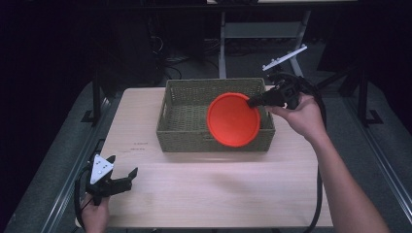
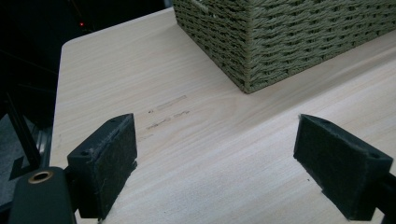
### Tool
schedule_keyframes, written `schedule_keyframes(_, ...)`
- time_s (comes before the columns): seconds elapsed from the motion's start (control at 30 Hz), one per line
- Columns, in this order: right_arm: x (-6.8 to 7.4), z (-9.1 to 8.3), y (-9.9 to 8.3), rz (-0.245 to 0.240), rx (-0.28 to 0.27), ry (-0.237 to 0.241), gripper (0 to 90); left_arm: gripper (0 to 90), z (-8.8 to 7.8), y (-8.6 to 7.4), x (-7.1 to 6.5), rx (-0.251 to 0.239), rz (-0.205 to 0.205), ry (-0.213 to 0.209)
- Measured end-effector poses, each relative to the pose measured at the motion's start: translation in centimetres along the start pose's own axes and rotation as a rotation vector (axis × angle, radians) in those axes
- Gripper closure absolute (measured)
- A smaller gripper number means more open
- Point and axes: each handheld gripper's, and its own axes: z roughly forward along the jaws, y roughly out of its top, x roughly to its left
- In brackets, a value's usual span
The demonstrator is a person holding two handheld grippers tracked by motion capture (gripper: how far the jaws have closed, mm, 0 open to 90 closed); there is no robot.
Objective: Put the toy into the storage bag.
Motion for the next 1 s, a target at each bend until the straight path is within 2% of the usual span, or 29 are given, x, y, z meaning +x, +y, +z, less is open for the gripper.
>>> schedule_keyframes(0.2,-0.4,0.3,0.9,0.001,0.009,-0.009,82.3,12.8,0.0,0.0,0.2,0.001,0.001,0.003)
schedule_keyframes(0.33,-0.7,0.4,1.5,0.006,0.010,-0.018,82.4,12.8,0.0,0.0,0.2,-0.005,-0.013,0.004)
schedule_keyframes(0.7,-1.6,1.0,2.8,0.021,0.016,-0.051,82.4,12.8,0.0,0.0,0.2,-0.002,-0.001,0.001)
schedule_keyframes(1.0,-2.9,2.0,3.4,0.066,0.025,-0.074,82.4,12.8,0.1,0.1,0.0,-0.002,-0.002,0.000)
